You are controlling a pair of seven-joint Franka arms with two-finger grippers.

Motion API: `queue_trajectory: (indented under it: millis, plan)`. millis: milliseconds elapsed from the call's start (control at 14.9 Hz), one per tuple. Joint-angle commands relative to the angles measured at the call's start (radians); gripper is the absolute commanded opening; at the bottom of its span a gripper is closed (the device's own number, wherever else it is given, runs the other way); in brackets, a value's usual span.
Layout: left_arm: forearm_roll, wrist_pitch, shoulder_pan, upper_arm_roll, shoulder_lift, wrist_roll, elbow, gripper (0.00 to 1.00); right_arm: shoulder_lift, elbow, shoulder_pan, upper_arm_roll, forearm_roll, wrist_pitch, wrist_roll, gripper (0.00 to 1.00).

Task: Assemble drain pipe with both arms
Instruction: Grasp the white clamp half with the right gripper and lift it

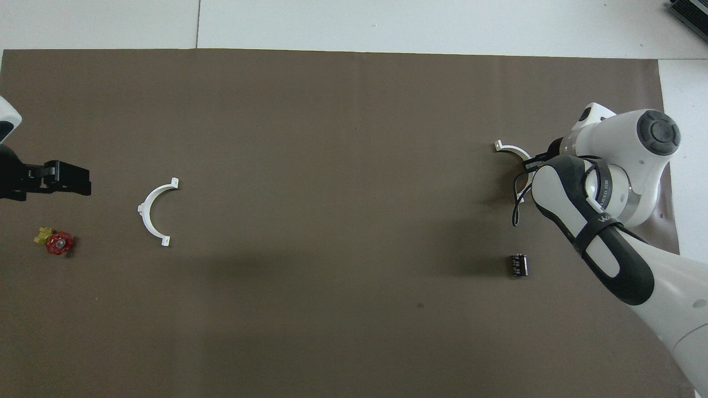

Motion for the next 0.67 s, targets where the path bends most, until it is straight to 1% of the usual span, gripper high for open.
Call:
queue_trajectory:
  millis: [0,67,202,336,471,605]
  plan:
    - [-0.01,0.015,0.003,0.007,-0.017,0.016,-0.015,1.0,-0.009,0.061,0.009,0.007,0.024,-0.09,0.032,0.0]
    - [-0.01,0.015,0.003,0.007,-0.017,0.016,-0.015,1.0,-0.015,0.098,0.02,0.009,0.021,-0.148,0.085,0.0]
    - [-0.01,0.016,0.003,0.007,-0.017,0.014,-0.017,1.0,-0.017,0.166,0.082,0.009,0.006,-0.239,0.275,0.0]
    - [-0.01,0.016,0.001,0.007,-0.017,0.014,-0.015,1.0,-0.018,0.18,0.17,0.004,-0.023,-0.249,0.464,0.0]
    - [-0.01,0.016,0.0,0.007,-0.017,0.014,-0.015,1.0,-0.02,0.18,0.243,0.009,-0.103,-0.238,0.642,0.0]
    - [-0.01,0.012,-0.002,0.007,-0.017,0.014,-0.017,1.0,-0.018,0.178,0.337,0.009,-0.125,-0.23,0.781,0.0]
